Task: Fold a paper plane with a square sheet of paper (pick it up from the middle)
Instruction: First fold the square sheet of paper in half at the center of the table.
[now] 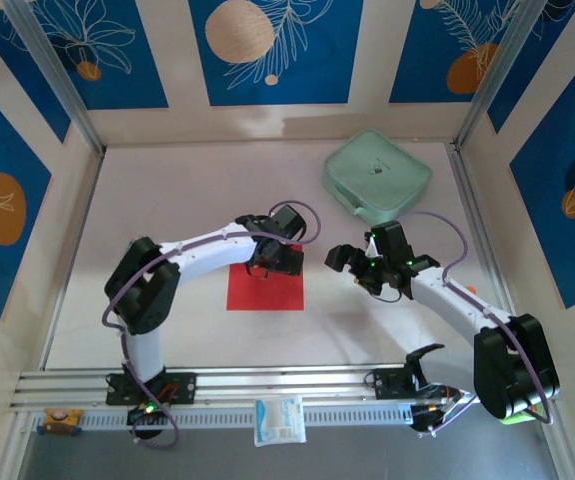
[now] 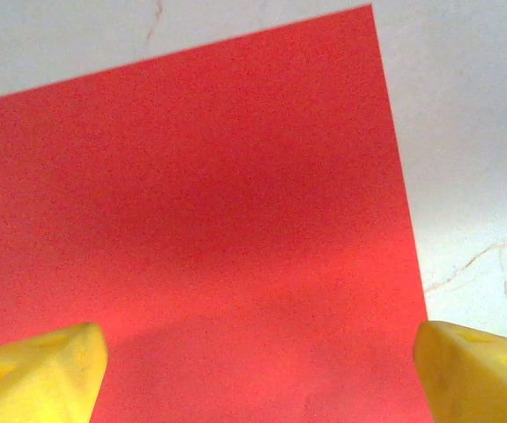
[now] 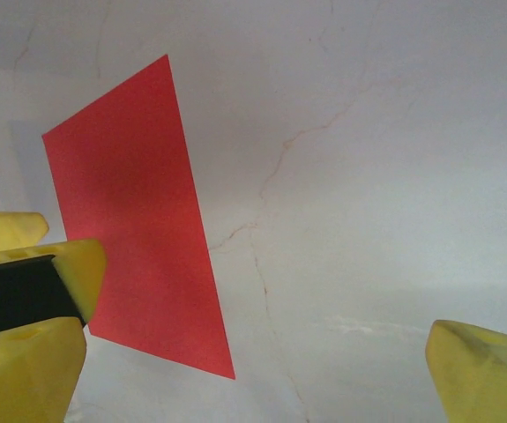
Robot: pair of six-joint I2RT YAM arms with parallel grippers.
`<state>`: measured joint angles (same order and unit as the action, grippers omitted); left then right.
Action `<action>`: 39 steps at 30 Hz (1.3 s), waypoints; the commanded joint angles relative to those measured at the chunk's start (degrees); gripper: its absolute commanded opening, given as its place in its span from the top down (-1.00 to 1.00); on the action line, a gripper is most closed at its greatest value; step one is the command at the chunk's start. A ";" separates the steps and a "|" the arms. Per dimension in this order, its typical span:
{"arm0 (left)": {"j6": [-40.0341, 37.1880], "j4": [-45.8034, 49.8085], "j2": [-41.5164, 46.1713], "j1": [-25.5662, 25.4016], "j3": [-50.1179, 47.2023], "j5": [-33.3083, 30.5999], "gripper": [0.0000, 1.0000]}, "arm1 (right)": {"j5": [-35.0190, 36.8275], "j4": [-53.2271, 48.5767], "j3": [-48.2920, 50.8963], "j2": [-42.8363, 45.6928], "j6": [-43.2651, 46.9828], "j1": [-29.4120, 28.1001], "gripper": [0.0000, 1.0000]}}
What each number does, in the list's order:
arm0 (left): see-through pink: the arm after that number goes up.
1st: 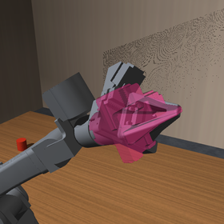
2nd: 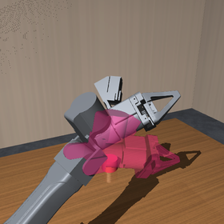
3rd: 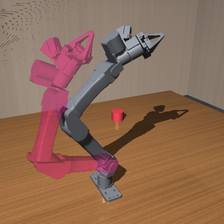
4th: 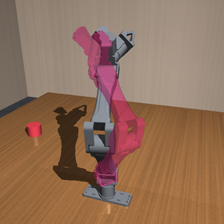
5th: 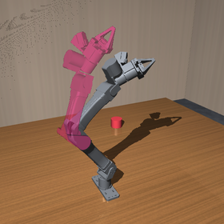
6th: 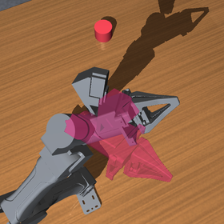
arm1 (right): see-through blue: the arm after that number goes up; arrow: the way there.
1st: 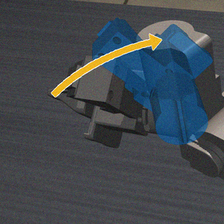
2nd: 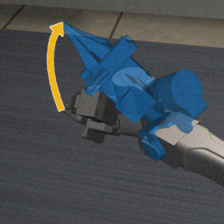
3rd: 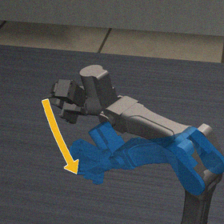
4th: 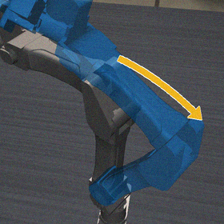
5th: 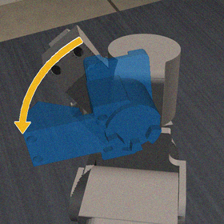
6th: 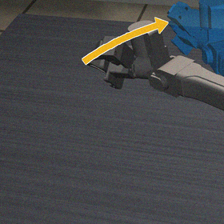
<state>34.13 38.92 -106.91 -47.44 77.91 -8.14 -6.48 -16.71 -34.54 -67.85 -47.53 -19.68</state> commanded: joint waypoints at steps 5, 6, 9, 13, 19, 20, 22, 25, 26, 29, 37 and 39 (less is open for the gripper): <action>0.17 10.04 -5.09 -0.16 6.47 2.65 -0.85 | -0.83 -3.33 -2.03 -0.07 0.12 0.26 -0.98; 0.29 10.62 -5.52 -0.15 7.08 2.90 -0.85 | -0.81 -3.35 -2.02 -0.04 0.02 0.25 -0.98; 0.64 12.48 -6.98 -0.09 8.48 3.22 -0.87 | -1.14 -3.33 -2.09 -0.17 0.18 0.30 -0.98; 1.32 11.97 -6.98 1.37 7.47 3.96 -0.90 | -1.34 -4.01 -2.65 -0.51 0.53 0.41 -0.98; 0.13 11.19 -6.98 4.27 6.58 6.81 -0.92 | -1.42 -4.02 -3.03 -0.57 0.29 0.43 -0.98; 0.06 11.67 -7.28 4.48 7.04 6.91 -0.92 | -1.28 -4.27 -3.22 -0.68 0.30 0.43 -0.98; 0.63 12.94 -7.99 4.68 7.81 6.03 -0.92 | -0.54 -5.18 -3.73 -0.85 0.24 0.18 -0.98; 1.46 13.53 -8.93 4.73 7.96 5.77 -0.92 | 0.15 -6.46 -4.71 -0.92 0.93 -0.40 -0.98; 1.79 13.68 -9.24 4.74 8.04 5.77 -0.92 | 0.44 -6.75 -5.03 -0.90 1.15 -0.53 -0.98; 3.15 14.25 -10.02 4.79 8.15 5.24 -0.92 | 0.67 -7.02 -5.25 -1.01 1.26 -0.71 -0.98; 4.88 13.95 -10.38 4.77 7.70 5.47 -0.92 | 0.67 -7.28 -5.58 -1.80 1.33 -0.74 -0.98; 5.23 13.74 -10.27 4.68 7.70 5.72 -0.92 | 0.32 -7.28 -5.99 -2.22 1.43 -0.79 -0.98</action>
<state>37.71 50.65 -116.46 -42.72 84.93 -2.98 -5.82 -22.44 -38.57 -69.47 -46.92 -20.14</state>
